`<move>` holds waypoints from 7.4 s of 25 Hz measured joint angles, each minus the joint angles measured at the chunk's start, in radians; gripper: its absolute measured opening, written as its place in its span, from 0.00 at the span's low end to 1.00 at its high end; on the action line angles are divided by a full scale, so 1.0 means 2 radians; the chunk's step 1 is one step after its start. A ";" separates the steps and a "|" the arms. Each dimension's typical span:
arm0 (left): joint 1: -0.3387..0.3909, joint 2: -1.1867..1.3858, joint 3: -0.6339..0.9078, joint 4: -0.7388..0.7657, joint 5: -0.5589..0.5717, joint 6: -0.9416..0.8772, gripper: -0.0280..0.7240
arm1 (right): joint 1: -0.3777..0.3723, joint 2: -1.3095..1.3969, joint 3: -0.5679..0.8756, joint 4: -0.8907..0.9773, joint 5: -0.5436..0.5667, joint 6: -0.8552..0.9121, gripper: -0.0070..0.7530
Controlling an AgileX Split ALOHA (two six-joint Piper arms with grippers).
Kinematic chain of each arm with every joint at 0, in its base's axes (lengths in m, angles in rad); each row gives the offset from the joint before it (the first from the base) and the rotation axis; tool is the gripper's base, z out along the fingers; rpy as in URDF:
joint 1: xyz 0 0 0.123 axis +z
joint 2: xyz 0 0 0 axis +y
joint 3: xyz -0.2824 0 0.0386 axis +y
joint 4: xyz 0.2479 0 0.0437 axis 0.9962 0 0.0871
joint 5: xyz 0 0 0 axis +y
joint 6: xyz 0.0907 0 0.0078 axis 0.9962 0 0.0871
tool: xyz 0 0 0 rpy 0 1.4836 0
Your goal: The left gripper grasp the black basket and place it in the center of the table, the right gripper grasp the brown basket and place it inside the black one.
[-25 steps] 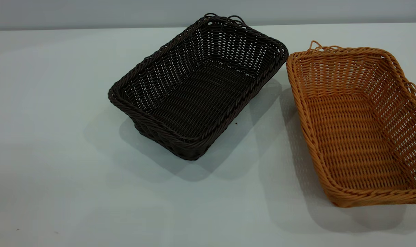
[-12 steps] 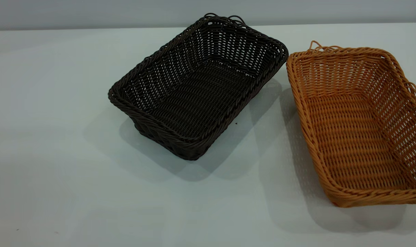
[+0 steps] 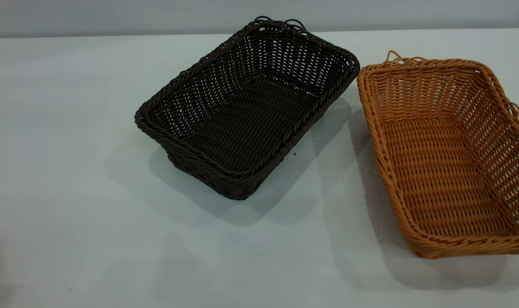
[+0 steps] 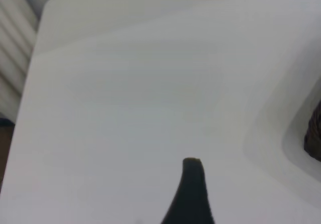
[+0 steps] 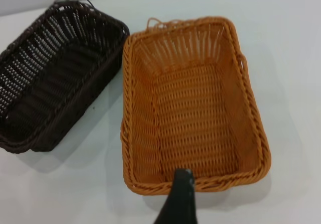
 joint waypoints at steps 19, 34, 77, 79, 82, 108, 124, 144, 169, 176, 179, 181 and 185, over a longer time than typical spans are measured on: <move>-0.141 0.523 -0.278 -0.064 -0.125 0.142 0.81 | 0.000 0.204 -0.045 0.032 -0.066 0.008 0.80; -0.211 0.758 -0.446 -0.064 -0.128 0.157 0.81 | 0.000 0.395 -0.047 0.137 -0.053 0.012 0.79; -0.121 0.704 -0.468 -0.061 -0.087 0.195 0.14 | 0.000 0.920 -0.057 0.365 -0.228 0.003 0.75; -0.121 0.704 -0.468 -0.061 -0.087 0.195 0.14 | 0.000 0.931 -0.058 0.365 -0.235 0.003 0.75; -0.121 0.704 -0.468 -0.061 -0.087 0.195 0.14 | 0.000 0.952 -0.059 0.365 -0.244 0.003 0.75; -0.121 0.693 -0.468 -0.060 -0.078 0.220 0.14 | 0.000 0.981 -0.060 0.389 -0.497 -0.013 0.12; -0.120 0.673 -0.468 -0.184 0.057 0.612 0.14 | -0.086 0.970 -0.241 0.350 -0.301 -0.189 0.09; -0.194 0.746 -0.468 -0.282 0.126 0.826 0.16 | -0.120 0.970 -0.350 0.291 -0.199 -0.208 0.09; -0.098 0.632 -0.469 -0.240 0.111 0.522 0.80 | -0.063 0.900 -0.351 0.299 -0.121 -0.218 0.09; -0.044 0.615 -0.470 -0.235 0.118 0.482 0.80 | 0.082 0.901 -0.351 0.307 -0.113 -0.182 0.09; -0.042 0.615 -0.470 -0.235 0.119 0.481 0.80 | 0.125 0.914 -0.351 0.311 -0.126 -0.170 0.09; -0.042 0.615 -0.470 -0.235 0.120 0.481 0.80 | 0.145 0.936 -0.351 0.315 -0.141 -0.167 0.09; -0.042 0.615 -0.470 -0.235 0.120 0.481 0.80 | 0.160 0.976 -0.351 0.333 -0.171 -0.168 0.09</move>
